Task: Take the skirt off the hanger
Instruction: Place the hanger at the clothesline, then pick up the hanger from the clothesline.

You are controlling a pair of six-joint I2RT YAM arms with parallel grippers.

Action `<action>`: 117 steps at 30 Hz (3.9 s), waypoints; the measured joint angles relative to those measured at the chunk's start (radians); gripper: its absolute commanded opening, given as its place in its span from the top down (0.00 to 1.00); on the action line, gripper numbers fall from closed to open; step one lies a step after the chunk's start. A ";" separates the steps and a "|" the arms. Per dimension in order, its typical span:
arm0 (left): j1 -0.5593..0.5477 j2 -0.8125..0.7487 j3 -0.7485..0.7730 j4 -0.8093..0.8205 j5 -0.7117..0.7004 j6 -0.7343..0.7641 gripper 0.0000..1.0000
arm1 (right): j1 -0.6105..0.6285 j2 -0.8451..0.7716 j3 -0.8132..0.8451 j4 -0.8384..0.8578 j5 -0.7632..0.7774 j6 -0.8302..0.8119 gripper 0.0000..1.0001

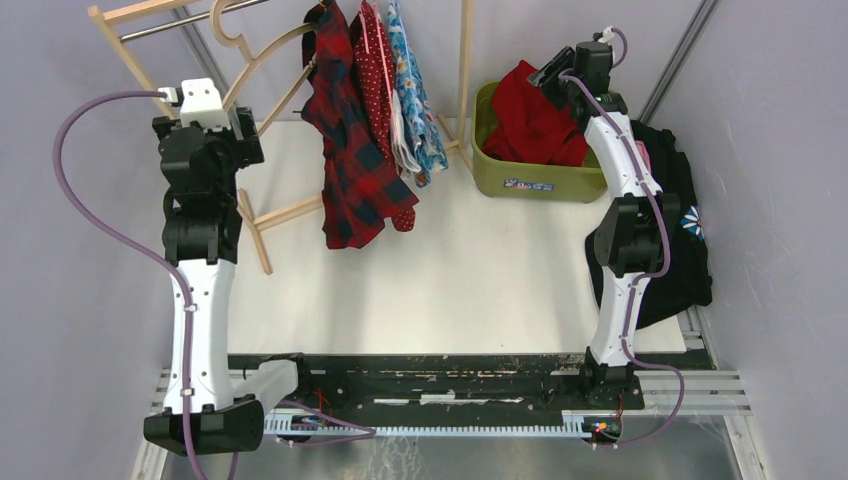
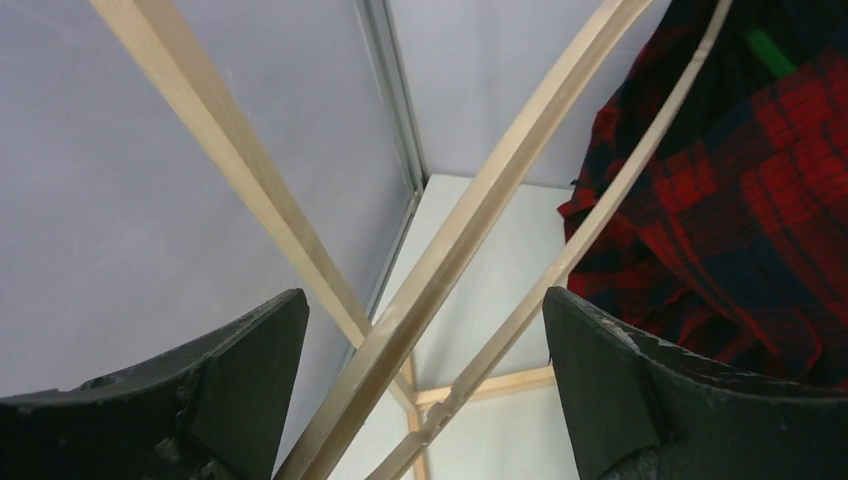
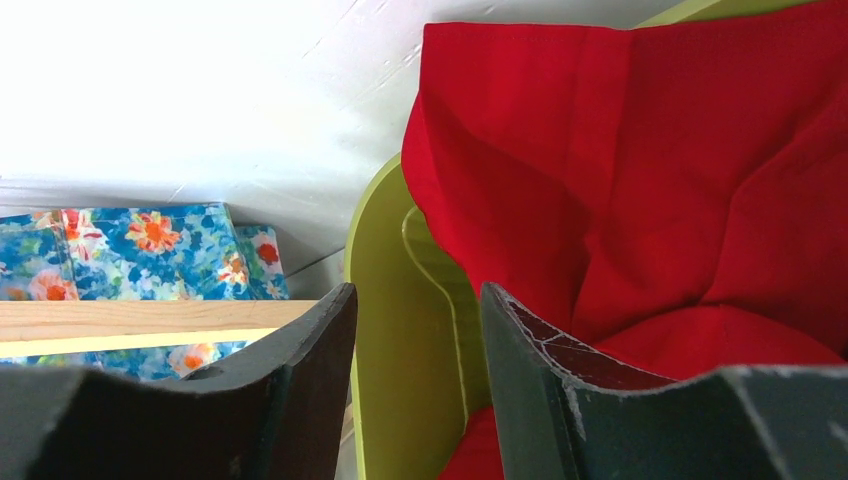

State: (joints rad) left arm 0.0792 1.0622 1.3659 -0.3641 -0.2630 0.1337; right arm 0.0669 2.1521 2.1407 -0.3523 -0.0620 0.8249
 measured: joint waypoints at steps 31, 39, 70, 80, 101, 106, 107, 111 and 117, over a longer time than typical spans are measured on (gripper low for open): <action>-0.188 0.225 0.491 0.074 0.487 -0.170 0.01 | 0.000 0.000 -0.001 0.000 -0.002 -0.002 0.46; -0.221 0.434 0.491 0.081 0.481 -0.214 0.01 | 0.000 0.000 -0.001 0.000 -0.002 -0.003 0.46; -0.081 0.629 0.605 0.090 0.251 -0.066 0.01 | -0.076 0.000 -0.011 0.001 -0.002 -0.002 0.46; -0.063 0.628 0.581 0.111 0.511 -0.099 0.01 | -0.080 0.000 -0.011 0.008 -0.006 0.009 0.47; -0.103 0.522 0.422 0.029 0.592 -0.148 0.01 | -0.083 0.000 -0.029 0.016 -0.010 0.016 0.47; -0.142 0.522 0.420 -0.003 0.490 -0.145 0.08 | -0.083 0.000 -0.029 0.016 -0.010 0.016 0.47; -0.150 0.525 0.420 -0.005 0.473 -0.145 0.10 | -0.083 0.000 -0.029 0.016 -0.010 0.016 0.47; -0.166 0.547 0.421 -0.005 0.401 -0.143 0.21 | -0.083 0.000 -0.031 0.016 -0.010 0.016 0.47; -0.171 0.573 0.421 -0.056 0.299 -0.142 0.52 | -0.085 0.000 -0.043 0.017 -0.010 0.015 0.47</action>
State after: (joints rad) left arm -0.0921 1.6356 1.7870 -0.4198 0.0357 -0.0078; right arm -0.0181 2.1521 2.0975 -0.3355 -0.0719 0.8402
